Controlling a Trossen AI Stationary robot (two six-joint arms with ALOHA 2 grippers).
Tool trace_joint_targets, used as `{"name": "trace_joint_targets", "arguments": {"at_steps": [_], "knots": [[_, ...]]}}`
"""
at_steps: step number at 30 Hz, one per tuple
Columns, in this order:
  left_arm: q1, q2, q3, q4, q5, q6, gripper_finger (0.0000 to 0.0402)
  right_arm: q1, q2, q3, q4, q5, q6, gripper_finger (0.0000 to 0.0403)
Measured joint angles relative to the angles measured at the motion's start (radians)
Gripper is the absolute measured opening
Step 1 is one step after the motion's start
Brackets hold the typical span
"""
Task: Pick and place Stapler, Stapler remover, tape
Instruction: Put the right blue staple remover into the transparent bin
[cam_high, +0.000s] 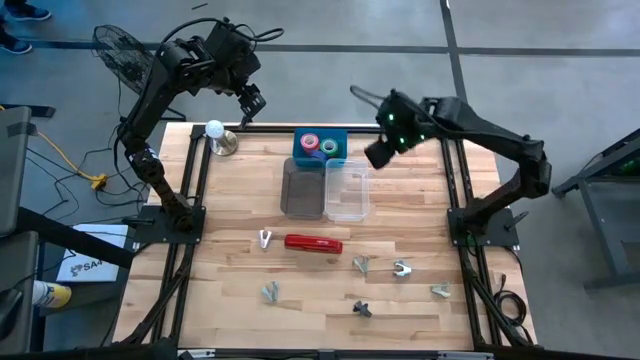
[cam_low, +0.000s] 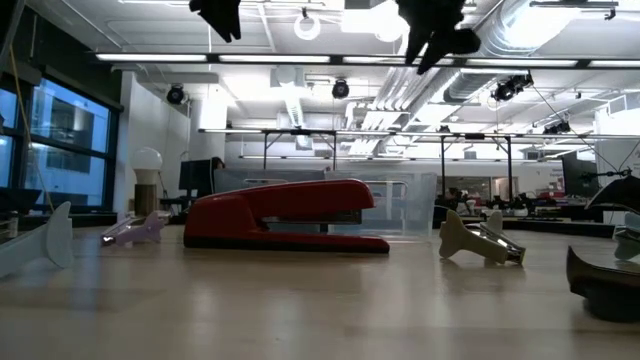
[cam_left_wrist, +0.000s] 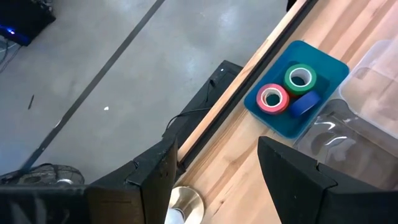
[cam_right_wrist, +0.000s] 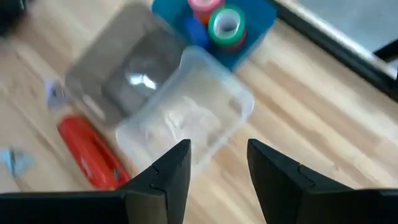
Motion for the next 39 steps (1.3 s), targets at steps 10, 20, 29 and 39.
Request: {"name": "trace_joint_targets", "arguments": {"at_steps": [10, 20, 29, 39], "knots": [[0.0, 0.0, 0.0, -0.002, 0.034, -0.009, 0.022, 0.233, -0.007, 0.0, -0.241, 0.062, -0.024, 0.0149], [0.0, 0.0, 0.0, -0.013, 0.08, -0.042, 0.022, 0.499, -0.017, -0.046, -0.328, 0.172, 0.067, 0.0149], [0.0, 0.0, 0.0, -0.029, 0.127, -0.07, 0.022, 0.666, -0.118, -0.407, -0.054, 0.118, 0.185, 0.0149], [-0.027, 0.0, 0.0, -0.045, 0.177, -0.12, 0.022, 0.777, -0.254, -0.743, 0.25, -0.015, 0.286, 0.0149]]}}
